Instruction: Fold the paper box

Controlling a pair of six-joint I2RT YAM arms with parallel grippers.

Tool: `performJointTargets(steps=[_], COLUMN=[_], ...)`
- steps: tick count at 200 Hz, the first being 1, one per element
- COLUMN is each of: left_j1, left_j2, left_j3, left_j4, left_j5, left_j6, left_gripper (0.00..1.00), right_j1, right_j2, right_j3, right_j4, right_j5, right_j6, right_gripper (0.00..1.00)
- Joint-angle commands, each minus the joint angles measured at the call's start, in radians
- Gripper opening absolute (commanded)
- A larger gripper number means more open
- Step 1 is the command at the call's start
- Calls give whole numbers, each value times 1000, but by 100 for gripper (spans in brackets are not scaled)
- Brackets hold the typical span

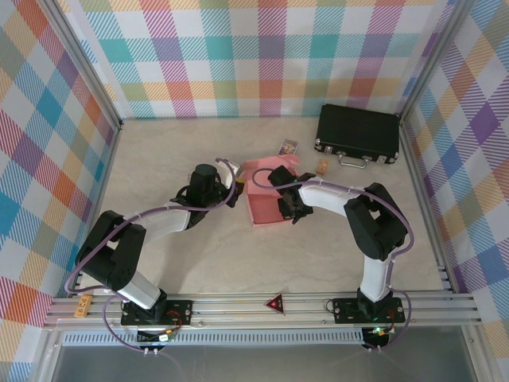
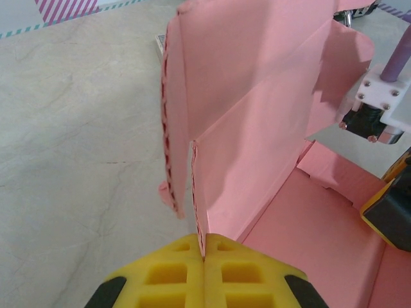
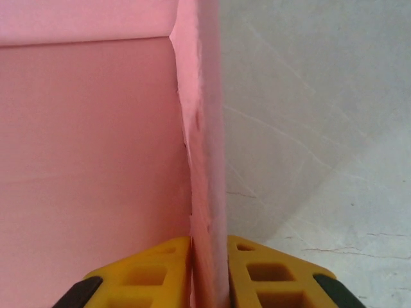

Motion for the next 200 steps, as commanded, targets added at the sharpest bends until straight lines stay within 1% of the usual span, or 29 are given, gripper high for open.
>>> performJointTargets(steps=[1, 13, 28, 88, 112, 118, 146, 172, 200], left_j1=[-7, -7, -7, -7, -7, -7, -7, -7, -7], left_j2=[13, 16, 17, 19, 11, 8, -16, -54, -136], left_j3=[5, 7, 14, 42, 45, 45, 31, 14, -7], left_j4=[18, 17, 11, -26, -30, -30, -26, -33, -77], left_j5=[23, 23, 21, 22, 17, 11, -19, -51, -100], left_j6=[20, 20, 17, 16, 14, 14, 12, 14, -3], left_gripper=[0, 0, 0, 20, 30, 34, 51, 62, 73], right_j1=[-2, -1, 0, 0, 0, 0, 1, 0, 0], right_j2=[6, 3, -14, -68, -79, -81, -94, -106, -128], right_j3=[19, 18, 13, 12, 9, 9, 4, -2, -7], right_j4=[-21, -23, -20, 12, 26, 26, 27, 25, 29], right_j5=[7, 2, -3, -67, -86, -87, -73, -65, -61], right_j6=[6, 11, 19, 48, 55, 56, 59, 60, 60], right_gripper=[19, 21, 26, 38, 39, 39, 47, 53, 54])
